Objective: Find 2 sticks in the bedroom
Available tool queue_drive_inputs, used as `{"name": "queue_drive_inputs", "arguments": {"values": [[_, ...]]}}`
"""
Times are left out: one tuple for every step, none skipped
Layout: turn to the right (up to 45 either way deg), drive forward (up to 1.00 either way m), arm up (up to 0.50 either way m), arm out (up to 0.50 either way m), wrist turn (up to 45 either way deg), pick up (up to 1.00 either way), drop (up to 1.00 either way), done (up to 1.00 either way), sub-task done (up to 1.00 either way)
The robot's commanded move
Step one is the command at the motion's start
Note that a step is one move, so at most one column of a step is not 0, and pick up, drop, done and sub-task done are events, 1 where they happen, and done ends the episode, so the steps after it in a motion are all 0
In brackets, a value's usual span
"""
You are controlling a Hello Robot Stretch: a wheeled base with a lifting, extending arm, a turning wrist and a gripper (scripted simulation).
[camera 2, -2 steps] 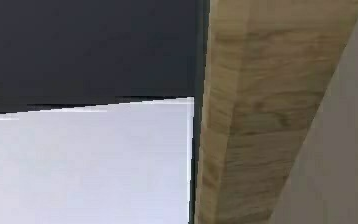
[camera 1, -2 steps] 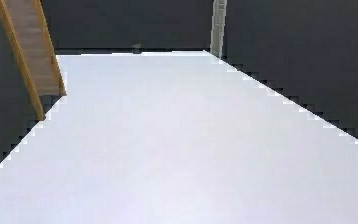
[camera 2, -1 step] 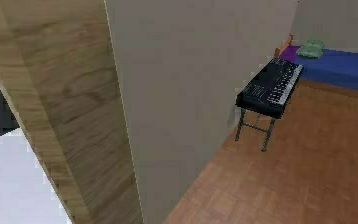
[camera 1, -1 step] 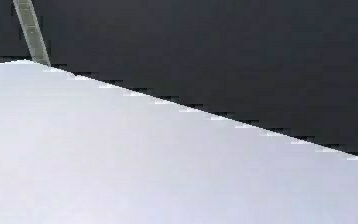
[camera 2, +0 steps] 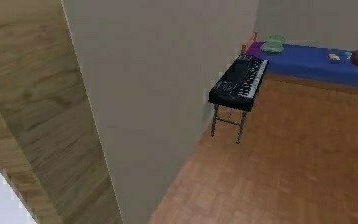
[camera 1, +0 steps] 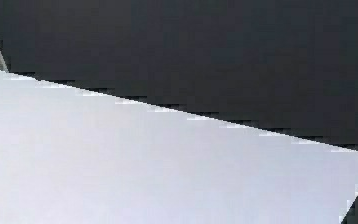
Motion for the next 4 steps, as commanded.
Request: {"name": "queue_drive_inputs", "arguments": {"values": [[0.0,0.9,0.0,0.0,0.0,0.0,0.0,0.0,0.0],[45.0,0.0,0.0,0.0,0.0,0.0,0.0,0.0,0.0],[24.0,0.0,0.0,0.0,0.0,0.0,0.0,0.0,0.0],[0.0,0.5,0.0,0.0,0.0,0.0,0.0,0.0,0.0]]}}
